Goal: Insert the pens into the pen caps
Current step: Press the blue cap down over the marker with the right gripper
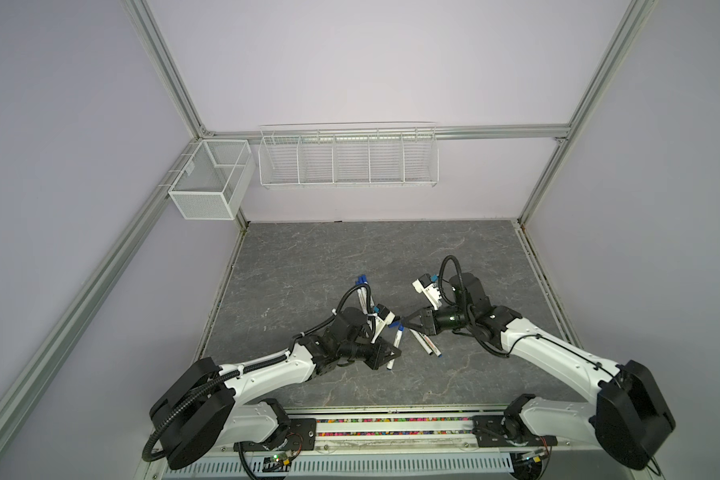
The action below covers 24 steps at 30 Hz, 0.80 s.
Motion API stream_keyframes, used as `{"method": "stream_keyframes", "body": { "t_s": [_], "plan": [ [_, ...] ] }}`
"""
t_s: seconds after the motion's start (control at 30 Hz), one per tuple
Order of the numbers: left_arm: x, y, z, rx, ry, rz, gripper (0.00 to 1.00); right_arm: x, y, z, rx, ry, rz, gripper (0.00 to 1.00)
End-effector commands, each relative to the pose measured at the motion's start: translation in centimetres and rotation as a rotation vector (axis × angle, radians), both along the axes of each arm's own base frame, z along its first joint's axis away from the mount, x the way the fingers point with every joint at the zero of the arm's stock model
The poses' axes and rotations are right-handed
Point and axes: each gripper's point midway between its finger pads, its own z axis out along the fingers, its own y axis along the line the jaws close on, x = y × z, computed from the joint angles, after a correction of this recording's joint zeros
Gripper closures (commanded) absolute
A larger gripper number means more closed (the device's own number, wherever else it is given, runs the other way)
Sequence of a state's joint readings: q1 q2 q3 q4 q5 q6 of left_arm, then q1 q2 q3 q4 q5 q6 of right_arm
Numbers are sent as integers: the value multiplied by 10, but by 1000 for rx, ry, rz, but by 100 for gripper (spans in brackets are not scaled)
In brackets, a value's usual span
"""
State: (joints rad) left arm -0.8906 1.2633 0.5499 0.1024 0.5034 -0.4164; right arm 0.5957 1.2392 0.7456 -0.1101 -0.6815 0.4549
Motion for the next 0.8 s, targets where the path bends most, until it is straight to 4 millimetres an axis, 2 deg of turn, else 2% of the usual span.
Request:
{"method": "stream_keyframes", "body": {
  "t_s": [0.0,0.3,0.57,0.77],
  "plan": [
    [62,-2,57,-162,-155,200,100,-92,2,0,64,268,305,93],
    [63,-3,63,-159,-155,165,100,-104,-2,5,52,262,343,94],
    [62,4,53,-21,-224,107,100,-107,-7,4,-12,249,362,94],
    [64,10,54,3,-272,121,100,-108,-7,5,-27,251,377,93]
  ]
}}
